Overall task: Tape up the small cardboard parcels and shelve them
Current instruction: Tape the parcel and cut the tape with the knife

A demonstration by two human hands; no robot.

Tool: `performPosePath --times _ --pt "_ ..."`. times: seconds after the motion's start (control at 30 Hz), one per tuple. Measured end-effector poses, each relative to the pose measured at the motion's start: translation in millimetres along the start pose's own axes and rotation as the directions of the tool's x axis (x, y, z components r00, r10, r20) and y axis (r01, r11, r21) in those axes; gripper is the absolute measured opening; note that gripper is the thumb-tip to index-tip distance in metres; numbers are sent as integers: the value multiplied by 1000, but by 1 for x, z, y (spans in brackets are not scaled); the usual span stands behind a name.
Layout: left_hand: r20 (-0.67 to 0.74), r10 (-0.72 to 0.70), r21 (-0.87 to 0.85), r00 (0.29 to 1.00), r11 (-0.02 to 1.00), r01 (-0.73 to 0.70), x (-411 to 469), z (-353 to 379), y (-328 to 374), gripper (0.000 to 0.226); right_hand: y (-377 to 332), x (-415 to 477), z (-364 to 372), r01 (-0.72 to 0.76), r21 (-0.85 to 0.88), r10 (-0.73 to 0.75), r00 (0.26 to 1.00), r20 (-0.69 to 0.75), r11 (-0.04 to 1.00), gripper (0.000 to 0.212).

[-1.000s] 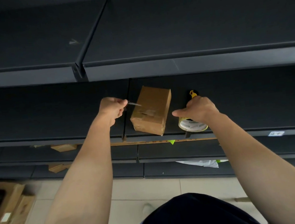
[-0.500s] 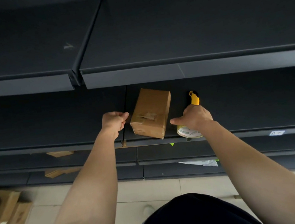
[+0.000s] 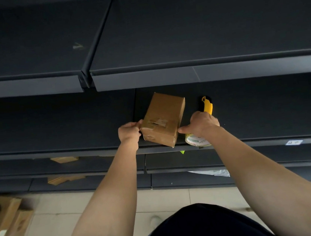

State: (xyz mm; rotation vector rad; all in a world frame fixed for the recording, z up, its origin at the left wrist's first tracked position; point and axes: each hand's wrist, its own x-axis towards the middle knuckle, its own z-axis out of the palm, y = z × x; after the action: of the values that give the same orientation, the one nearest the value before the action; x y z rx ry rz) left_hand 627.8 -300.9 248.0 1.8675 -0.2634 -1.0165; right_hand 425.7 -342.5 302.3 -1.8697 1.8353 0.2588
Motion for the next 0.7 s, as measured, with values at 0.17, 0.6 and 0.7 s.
performPosePath --times 0.17,0.6,0.7 --pt "-115 156 124 981 982 -142 -12 2 1 14 -1 -2 0 3 8 -3 1000 -2 1000 58" --pt "90 426 383 900 819 -426 -43 2 -3 54 -15 -7 21 84 53 -85 996 22 995 59" --pt "87 546 445 833 727 -523 -49 5 -8 44 -13 -8 26 78 68 -79 997 17 995 57"
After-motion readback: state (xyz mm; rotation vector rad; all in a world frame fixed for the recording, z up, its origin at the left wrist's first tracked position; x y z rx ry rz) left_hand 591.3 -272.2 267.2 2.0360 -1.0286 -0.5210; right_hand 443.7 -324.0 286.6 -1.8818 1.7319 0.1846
